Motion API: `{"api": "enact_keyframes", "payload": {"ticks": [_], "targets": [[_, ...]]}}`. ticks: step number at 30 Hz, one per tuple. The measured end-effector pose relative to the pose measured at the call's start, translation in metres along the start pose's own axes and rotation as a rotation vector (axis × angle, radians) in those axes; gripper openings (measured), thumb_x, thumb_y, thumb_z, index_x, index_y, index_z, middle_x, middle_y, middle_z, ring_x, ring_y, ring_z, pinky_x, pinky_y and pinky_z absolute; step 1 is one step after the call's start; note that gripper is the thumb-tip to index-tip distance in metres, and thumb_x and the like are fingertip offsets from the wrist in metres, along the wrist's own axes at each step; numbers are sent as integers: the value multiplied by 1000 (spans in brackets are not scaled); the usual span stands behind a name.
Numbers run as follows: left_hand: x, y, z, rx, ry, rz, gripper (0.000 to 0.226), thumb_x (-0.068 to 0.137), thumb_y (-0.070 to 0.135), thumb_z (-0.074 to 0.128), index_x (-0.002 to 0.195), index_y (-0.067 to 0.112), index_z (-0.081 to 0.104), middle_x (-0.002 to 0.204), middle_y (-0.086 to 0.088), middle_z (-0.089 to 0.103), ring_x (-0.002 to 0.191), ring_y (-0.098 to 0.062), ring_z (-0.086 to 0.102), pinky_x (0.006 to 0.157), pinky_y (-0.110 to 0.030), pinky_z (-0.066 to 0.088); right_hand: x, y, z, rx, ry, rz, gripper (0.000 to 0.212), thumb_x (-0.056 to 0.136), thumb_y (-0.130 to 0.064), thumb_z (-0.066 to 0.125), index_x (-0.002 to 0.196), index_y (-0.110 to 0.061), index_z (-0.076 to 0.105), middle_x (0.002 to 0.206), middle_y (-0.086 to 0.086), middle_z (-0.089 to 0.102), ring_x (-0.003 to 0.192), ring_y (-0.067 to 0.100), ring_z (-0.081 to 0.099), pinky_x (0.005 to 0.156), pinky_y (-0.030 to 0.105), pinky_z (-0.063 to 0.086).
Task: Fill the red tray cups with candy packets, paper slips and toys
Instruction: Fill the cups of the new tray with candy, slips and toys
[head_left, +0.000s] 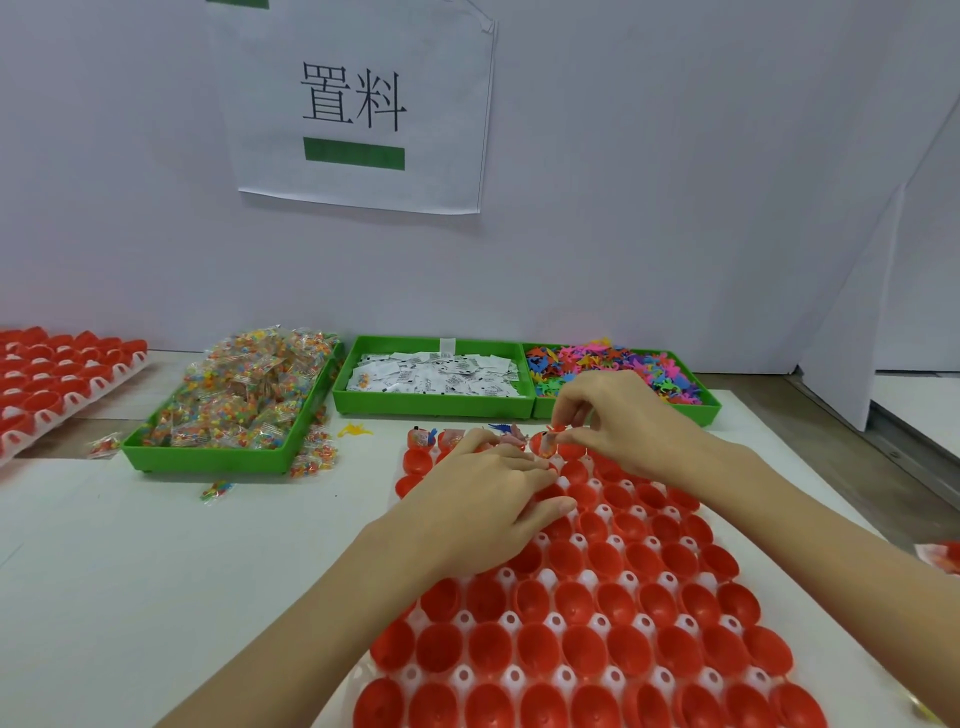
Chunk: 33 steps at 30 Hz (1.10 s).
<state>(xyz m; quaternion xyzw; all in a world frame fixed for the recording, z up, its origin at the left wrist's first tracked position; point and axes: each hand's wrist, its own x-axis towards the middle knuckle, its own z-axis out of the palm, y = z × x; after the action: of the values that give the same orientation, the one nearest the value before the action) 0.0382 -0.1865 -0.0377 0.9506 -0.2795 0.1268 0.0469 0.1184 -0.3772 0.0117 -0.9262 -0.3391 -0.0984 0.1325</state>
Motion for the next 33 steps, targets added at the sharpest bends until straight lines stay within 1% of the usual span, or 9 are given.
{"api": "enact_keyframes", "payload": {"ticks": [3, 5, 11, 14, 16, 19, 25, 30, 33], "targets": [[0, 0, 0, -3, -9, -3, 57, 107, 59, 24, 141, 30, 59, 150, 12, 55, 141, -6, 44, 115, -30, 12, -3, 0, 0, -2, -31, -2, 10, 88, -26, 79, 94, -21, 73, 89, -12, 69, 78, -1, 63, 70, 12, 49], [1, 0, 0, -6, -15, -6, 58, 106, 59, 24, 142, 30, 58, 151, 12, 55, 142, -6, 44, 116, -31, 13, -3, -1, -1, -9, -48, -2, 9, 89, -26, 78, 95, -22, 74, 88, -13, 70, 77, -1, 63, 67, 9, 47], [0, 0, -1, -8, -13, -2, 57, 107, 59, 23, 143, 30, 57, 150, 13, 55, 142, -5, 43, 116, -29, 13, 5, -6, 3, -102, -52, -5, 14, 94, -26, 72, 103, -16, 79, 98, -2, 73, 83, 7, 66, 80, 20, 53], [0, -1, -1, -16, -9, -5, 57, 107, 59, 24, 143, 30, 57, 150, 13, 55, 143, -5, 42, 115, -29, 12, 5, -8, 8, -178, -42, 1, 14, 96, -25, 69, 99, -13, 77, 98, 2, 68, 88, 14, 64, 86, 30, 53], [0, -1, -1, -16, -6, -4, 57, 107, 59, 23, 142, 30, 58, 150, 13, 56, 143, -6, 42, 114, -29, 12, 4, -9, 10, -210, -43, 0, 14, 96, -25, 68, 97, -12, 74, 98, 2, 65, 92, 17, 61, 87, 33, 51], [0, -1, 0, -10, -4, 1, 58, 106, 59, 23, 142, 30, 58, 150, 13, 56, 143, -7, 42, 112, -29, 12, 5, -10, 7, -240, -71, -23, 16, 98, -28, 66, 98, -13, 71, 101, 1, 62, 95, 18, 59, 86, 31, 48], [1, -2, 0, -19, -6, -2, 56, 106, 59, 26, 142, 31, 58, 149, 13, 57, 143, -8, 43, 113, -29, 12, 3, -8, -3, -224, -109, -27, 21, 98, -31, 65, 104, -14, 77, 103, 1, 68, 95, 15, 62, 88, 28, 50], [0, -2, -1, -9, -11, 1, 58, 106, 60, 24, 144, 31, 57, 151, 13, 55, 143, -6, 42, 112, -28, 11, 4, -5, 3, -176, -97, 2, 23, 101, -28, 60, 109, -14, 77, 102, 1, 69, 94, 11, 60, 81, 18, 39], [1, -2, 0, -9, -16, 4, 58, 106, 60, 23, 144, 31, 56, 150, 14, 55, 144, -7, 41, 113, -29, 11, 4, -6, 2, -138, -80, 7, 21, 99, -27, 64, 109, -14, 77, 99, 0, 74, 90, 11, 66, 85, 19, 47]]}}
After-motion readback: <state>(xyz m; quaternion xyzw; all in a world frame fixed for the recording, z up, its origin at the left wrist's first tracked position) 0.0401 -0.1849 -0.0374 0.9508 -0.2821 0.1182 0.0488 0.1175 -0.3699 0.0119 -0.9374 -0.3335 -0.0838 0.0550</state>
